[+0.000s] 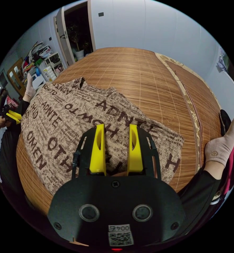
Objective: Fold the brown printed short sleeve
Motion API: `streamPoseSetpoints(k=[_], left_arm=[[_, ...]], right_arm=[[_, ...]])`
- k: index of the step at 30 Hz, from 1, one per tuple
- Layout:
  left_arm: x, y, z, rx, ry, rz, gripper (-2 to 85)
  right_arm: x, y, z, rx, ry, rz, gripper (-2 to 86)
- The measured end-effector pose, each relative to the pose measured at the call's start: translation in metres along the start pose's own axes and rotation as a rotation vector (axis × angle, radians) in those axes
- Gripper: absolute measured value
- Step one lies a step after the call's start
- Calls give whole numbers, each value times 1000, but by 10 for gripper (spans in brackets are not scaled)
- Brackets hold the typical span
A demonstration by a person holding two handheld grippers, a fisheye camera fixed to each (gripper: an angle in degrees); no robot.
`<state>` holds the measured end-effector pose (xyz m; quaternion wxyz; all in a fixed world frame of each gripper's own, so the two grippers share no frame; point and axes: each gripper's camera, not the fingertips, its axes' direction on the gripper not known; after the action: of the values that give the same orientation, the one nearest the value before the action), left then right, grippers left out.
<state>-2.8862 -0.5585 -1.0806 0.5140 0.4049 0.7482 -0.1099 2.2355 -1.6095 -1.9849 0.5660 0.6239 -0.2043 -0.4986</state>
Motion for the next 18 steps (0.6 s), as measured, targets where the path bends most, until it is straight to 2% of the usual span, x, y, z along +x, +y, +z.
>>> streamPoseSetpoints(k=[4,7,13,16,18], left_arm=[[6,-2,14,-34,0,-26,35],[13,1,22,-77,-69,-48,26],[24,10,11,-44,-103,-102,42],[47,12,-20,99,-205,-135,64],[71,4,-35,328,-242,-167,92]], right_arm=[[1,-1,2,0,-4,3,135],[2,-4,3,0,-4,5,134],[2,-11,6,-1,-4,5,134],[2,-15,7,-1,-4,6,134],[1,-20,8,-2,0,4,134]])
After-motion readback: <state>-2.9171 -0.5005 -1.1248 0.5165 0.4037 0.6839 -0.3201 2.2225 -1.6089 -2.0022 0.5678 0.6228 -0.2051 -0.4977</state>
